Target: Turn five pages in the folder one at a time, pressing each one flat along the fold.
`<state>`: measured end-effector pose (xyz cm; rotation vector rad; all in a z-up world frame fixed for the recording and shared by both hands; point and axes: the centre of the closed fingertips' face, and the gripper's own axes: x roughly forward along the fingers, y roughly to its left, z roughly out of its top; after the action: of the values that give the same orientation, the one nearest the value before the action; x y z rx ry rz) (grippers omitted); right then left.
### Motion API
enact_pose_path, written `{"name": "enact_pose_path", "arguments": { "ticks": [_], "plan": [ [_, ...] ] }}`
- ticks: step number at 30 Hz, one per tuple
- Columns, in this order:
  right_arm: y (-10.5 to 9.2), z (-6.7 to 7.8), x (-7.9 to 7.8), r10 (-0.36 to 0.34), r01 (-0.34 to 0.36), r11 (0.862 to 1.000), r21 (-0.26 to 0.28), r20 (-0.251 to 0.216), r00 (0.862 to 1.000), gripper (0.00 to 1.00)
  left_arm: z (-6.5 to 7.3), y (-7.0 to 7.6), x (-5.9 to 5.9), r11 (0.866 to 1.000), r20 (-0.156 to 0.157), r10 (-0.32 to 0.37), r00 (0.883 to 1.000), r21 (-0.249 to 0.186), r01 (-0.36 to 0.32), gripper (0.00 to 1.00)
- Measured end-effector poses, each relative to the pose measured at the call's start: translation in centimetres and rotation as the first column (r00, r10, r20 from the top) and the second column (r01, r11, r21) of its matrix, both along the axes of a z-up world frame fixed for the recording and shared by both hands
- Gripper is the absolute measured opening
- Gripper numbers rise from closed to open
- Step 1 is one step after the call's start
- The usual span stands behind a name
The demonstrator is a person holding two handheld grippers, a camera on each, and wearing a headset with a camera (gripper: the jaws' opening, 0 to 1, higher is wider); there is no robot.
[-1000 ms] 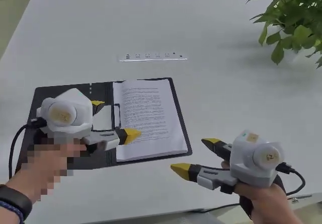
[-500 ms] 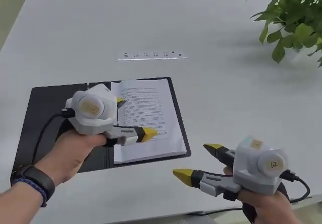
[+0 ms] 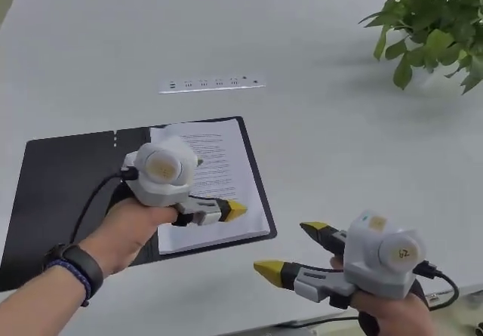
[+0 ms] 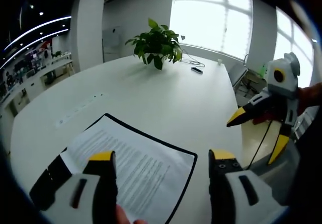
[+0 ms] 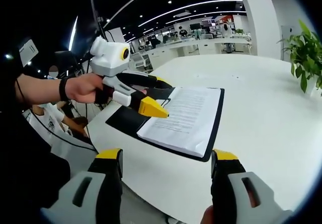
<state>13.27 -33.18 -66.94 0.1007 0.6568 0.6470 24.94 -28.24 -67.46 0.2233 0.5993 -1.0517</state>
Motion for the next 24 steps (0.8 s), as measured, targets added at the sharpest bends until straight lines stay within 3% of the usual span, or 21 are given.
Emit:
{"name": "enact_pose_path", "arguments": {
  "ticks": [13,24],
  "plan": [
    [-0.7,-0.7,-0.8,-0.003,0.002,1.0,-0.018,-0.023,1.0,0.71,-4.2,-2.0,0.1,0.995,-0.011,-0.042,0.999,0.09,0.042,0.76],
    [-0.7,-0.9,-0.6,-0.002,0.001,1.0,-0.025,-0.032,0.999,0.71,-7.3,-4.3,0.4,0.994,-0.043,-0.012,0.999,0.104,0.016,0.75]
  ]
}}
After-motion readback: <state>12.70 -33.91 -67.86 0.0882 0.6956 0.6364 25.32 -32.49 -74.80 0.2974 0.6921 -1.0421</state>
